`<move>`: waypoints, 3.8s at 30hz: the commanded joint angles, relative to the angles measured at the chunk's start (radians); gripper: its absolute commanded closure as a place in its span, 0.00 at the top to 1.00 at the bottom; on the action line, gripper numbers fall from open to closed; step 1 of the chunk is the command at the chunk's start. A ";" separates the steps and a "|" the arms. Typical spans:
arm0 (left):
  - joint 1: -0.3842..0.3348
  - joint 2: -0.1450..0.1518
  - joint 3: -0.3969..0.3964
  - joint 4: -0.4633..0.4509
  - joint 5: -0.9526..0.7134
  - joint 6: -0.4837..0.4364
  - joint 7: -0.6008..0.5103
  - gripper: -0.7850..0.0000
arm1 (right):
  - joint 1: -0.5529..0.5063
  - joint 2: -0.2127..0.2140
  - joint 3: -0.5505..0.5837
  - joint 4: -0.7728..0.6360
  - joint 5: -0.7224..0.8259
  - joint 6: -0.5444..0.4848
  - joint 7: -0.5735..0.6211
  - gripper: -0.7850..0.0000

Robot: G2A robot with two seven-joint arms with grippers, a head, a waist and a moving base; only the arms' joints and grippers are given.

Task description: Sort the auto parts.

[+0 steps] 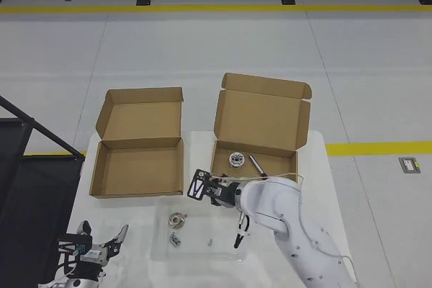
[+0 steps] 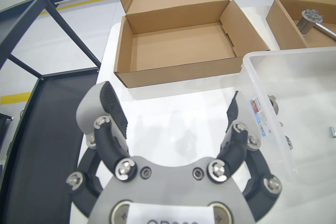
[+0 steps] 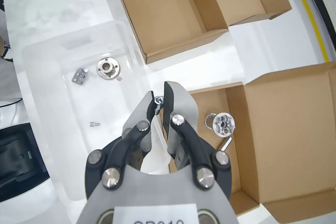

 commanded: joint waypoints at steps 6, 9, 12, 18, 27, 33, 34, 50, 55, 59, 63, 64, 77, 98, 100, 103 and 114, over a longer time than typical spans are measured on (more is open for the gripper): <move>0.000 0.000 0.000 0.000 0.000 0.000 0.000 1.00 | 0.099 -0.029 -0.090 0.199 -0.048 0.159 0.047 0.00; 0.000 0.000 0.000 0.000 0.000 0.000 0.000 1.00 | 0.165 -0.048 -0.128 0.330 -0.033 0.189 0.037 0.00; 0.000 0.000 0.000 0.000 0.000 0.000 0.000 1.00 | 0.227 -0.067 -0.156 0.463 -0.019 0.221 0.011 0.00; 0.000 0.000 0.000 0.000 0.000 0.000 0.000 1.00 | 0.318 -0.104 -0.206 0.676 0.000 0.266 -0.049 0.00; 0.000 0.000 0.000 0.000 0.000 0.000 0.000 1.00 | 0.390 -0.150 -0.257 0.853 0.018 0.310 -0.115 0.00; 0.000 0.000 0.000 0.000 0.000 0.000 0.000 1.00 | 0.416 -0.171 -0.272 0.915 0.023 0.322 -0.133 0.13; 0.000 0.000 0.000 0.000 0.000 0.000 0.000 1.00 | 0.420 -0.173 -0.273 0.923 0.023 0.322 -0.137 0.14; 0.000 0.000 0.000 0.000 0.000 0.000 0.000 1.00 | 0.409 -0.173 -0.265 0.901 -0.014 0.294 -0.162 0.33; 0.000 0.000 0.000 0.000 0.000 0.000 0.000 1.00 | 0.361 -0.143 -0.237 0.779 -0.056 0.219 -0.164 0.29; 0.000 0.000 0.000 0.000 0.000 0.000 0.000 1.00 | 0.280 -0.100 -0.175 0.616 -0.084 0.130 -0.164 0.29; 0.000 0.000 0.000 0.000 0.000 0.000 0.000 1.00 | 0.164 -0.051 -0.102 0.399 -0.115 -0.009 -0.136 0.31; 0.000 0.000 0.000 0.000 0.000 0.000 0.000 1.00 | 0.134 -0.040 -0.088 0.346 -0.122 -0.065 -0.129 0.32; 0.000 0.000 0.000 0.000 0.000 0.000 0.000 1.00 | 0.039 0.016 -0.197 0.198 -0.185 -0.367 -0.097 0.28; 0.000 0.000 0.000 0.000 0.000 0.000 0.000 1.00 | 0.193 0.065 -0.488 0.323 0.033 -0.318 -0.047 0.41; 0.000 0.000 0.000 0.000 0.000 0.000 0.000 1.00 | 0.200 0.079 -0.511 0.304 0.052 -0.314 -0.043 0.41; 0.000 0.000 0.000 0.000 0.000 0.000 0.000 1.00 | 0.214 0.098 -0.552 0.291 0.079 -0.306 -0.035 0.40; 0.000 0.000 0.000 0.000 0.000 0.000 0.000 1.00 | 0.318 0.104 -0.711 0.344 0.270 -0.256 0.014 0.36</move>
